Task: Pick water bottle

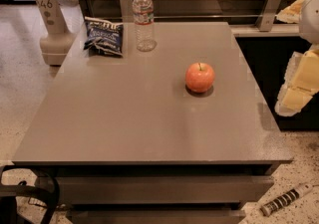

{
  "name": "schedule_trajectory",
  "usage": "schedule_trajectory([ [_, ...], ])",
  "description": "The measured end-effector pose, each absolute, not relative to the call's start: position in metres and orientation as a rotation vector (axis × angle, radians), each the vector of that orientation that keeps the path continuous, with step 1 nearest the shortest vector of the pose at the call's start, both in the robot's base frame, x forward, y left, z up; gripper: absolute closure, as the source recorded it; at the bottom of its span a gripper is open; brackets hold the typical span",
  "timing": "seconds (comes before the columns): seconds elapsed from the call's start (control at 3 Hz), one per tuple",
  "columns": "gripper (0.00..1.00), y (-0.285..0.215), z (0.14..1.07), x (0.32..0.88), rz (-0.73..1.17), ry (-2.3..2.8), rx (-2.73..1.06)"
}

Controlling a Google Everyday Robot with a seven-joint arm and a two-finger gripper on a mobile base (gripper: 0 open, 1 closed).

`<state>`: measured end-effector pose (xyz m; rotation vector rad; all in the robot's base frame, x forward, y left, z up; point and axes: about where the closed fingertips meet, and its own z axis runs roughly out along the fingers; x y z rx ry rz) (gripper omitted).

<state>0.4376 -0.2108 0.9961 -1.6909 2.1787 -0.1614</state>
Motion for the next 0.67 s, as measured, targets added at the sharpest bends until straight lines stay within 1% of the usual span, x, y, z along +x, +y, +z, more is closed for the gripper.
schedule_trajectory([
  [0.67, 0.00, -0.2119, 0.9994, 0.4406, -0.168, 2.165, -1.677],
])
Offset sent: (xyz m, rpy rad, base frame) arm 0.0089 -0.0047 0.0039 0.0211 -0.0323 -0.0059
